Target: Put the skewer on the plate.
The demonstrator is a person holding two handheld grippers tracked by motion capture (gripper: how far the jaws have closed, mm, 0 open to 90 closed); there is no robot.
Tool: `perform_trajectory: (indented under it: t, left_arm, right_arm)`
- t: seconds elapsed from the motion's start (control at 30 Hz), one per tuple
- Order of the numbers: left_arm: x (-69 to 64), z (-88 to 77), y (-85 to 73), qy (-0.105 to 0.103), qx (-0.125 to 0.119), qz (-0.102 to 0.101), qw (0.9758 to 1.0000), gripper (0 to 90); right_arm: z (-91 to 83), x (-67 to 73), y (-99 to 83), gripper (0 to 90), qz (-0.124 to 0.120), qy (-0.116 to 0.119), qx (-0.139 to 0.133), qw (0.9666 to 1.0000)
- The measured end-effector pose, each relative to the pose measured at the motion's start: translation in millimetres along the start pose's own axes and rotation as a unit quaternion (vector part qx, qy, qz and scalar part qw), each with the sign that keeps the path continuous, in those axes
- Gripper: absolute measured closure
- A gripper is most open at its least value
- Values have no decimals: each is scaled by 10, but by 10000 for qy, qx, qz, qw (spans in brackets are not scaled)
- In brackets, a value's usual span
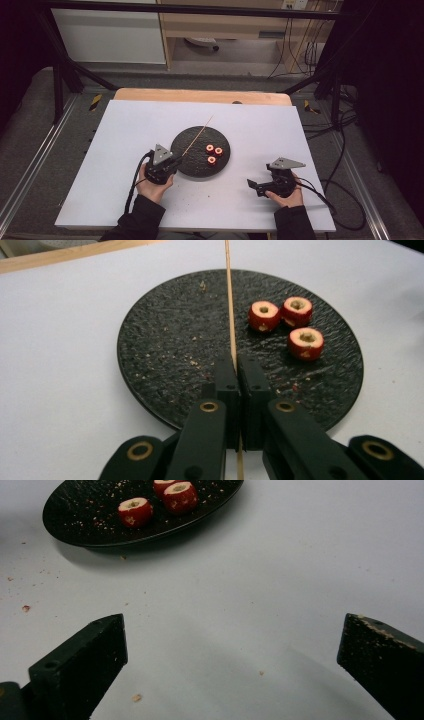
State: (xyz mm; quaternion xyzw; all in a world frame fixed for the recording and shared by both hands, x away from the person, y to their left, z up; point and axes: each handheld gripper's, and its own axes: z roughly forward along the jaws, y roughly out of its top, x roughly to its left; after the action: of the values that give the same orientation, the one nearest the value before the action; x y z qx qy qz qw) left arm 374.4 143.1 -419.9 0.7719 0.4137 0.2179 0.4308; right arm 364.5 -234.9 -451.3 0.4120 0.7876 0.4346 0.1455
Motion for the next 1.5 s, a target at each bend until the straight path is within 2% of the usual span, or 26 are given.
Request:
perform_trajectory:
  t: [0.13, 0.4, 0.67, 0.93, 1.03, 1.3, 1.4, 1.5]
  left_arm:
    - [-53, 73, -26, 75, 128, 69, 9999, 882]
    - [-85, 202, -54, 233, 423, 46, 9988, 880]
    - [-109, 265, -70, 330, 552, 74, 9979, 880]
    - [-134, 299, -88, 329, 654, 114, 9972, 877]
    - [-130, 295, -88, 259, 635, 112, 9976, 869]
    - [-69, 211, -70, 31, 583, 127, 9982, 743]
    - [-26, 146, -54, -50, 478, 170, 9987, 666]
    - [24, 81, -38, -139, 537, 247, 9982, 555]
  right_arm:
    - [2, -7, -13, 11, 28, 8, 2, 10000]
    - [19, -11, -21, 12, 9, 17, 25, 10000]
    - [29, -8, -25, 15, 26, 25, 36, 10000]
    - [28, -7, -24, 16, 32, 25, 31, 10000]
    - [26, -7, -24, 16, 27, 28, 28, 10000]
    - [22, -6, -23, 16, 39, 28, 14, 10000]
    - [22, -6, -24, 15, 36, 22, 18, 10000]
    - [20, -6, -23, 16, 35, 27, 23, 10000]
